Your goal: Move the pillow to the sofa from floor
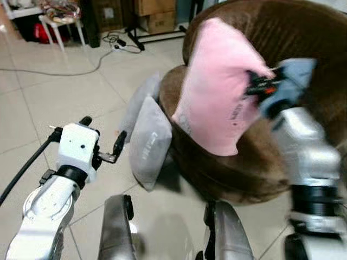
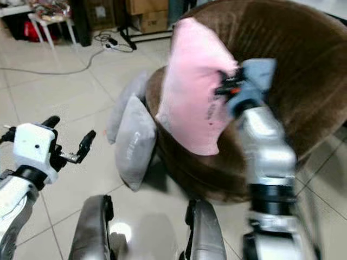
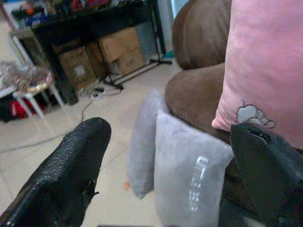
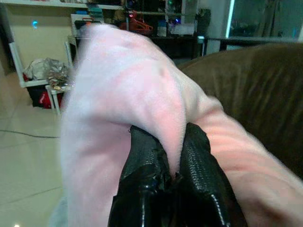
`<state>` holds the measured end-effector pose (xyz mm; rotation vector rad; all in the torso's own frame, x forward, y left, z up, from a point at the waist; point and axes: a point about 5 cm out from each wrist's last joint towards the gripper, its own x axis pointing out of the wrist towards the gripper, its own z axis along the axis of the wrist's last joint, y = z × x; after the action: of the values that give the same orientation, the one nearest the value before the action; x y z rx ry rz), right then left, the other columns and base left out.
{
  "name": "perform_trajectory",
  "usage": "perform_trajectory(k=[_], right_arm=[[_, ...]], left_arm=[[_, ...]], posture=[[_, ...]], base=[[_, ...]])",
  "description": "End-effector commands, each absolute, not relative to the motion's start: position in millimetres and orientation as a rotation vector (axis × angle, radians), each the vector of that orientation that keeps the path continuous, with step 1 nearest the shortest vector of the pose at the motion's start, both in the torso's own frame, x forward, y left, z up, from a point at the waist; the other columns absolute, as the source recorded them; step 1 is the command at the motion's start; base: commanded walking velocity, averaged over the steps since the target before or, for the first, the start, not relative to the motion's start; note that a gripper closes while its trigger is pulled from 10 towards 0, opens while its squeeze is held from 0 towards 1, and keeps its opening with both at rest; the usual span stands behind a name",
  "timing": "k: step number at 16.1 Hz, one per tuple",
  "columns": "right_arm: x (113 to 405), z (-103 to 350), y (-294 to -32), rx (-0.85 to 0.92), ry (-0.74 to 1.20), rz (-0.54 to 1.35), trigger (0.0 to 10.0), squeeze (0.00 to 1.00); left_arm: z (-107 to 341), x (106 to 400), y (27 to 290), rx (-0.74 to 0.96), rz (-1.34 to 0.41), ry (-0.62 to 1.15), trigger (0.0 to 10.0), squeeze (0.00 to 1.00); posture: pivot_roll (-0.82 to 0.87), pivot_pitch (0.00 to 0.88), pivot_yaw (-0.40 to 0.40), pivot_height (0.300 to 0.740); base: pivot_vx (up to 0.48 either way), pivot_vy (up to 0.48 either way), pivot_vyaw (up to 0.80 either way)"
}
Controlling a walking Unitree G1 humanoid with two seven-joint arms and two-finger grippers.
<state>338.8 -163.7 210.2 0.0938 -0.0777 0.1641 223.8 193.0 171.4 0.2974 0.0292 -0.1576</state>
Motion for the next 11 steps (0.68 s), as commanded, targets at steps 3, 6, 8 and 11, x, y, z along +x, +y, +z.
perform_trajectory(k=[3, 6, 8, 11], right_arm=[[337, 186, -150, 0.097, 0.006, 0.068, 10.0, 0.0], [337, 191, -143, 0.079, 0.0, 0.062, 10.0, 0.0], [338, 195, -140, 0.084, -0.015, 0.06, 10.0, 0.0], [338, 194, -137, 0.08, -0.013, 0.053, 10.0, 0.0]], left_arm=[[170, 229, 201, 0.316, -0.094, 0.047, 10.0, 0.0], [164, 236, 203, 0.31, -0.065, 0.056, 10.0, 0.0], [163, 240, 202, 0.306, -0.05, 0.048, 10.0, 0.0], [165, 246, 202, 0.327, -0.026, 0.024, 10.0, 0.0]], posture=[[0.13, 0.0, -0.09, 0.54], [0.12, 0.0, -0.088, 0.57], [0.12, 0.0, -0.092, 0.59], [0.13, 0.0, -0.11, 0.63]], base=[[0.0, 0.0, 0.0], [0.0, 0.0, 0.0], [0.0, 0.0, 0.0], [0.0, 0.0, 0.0]])
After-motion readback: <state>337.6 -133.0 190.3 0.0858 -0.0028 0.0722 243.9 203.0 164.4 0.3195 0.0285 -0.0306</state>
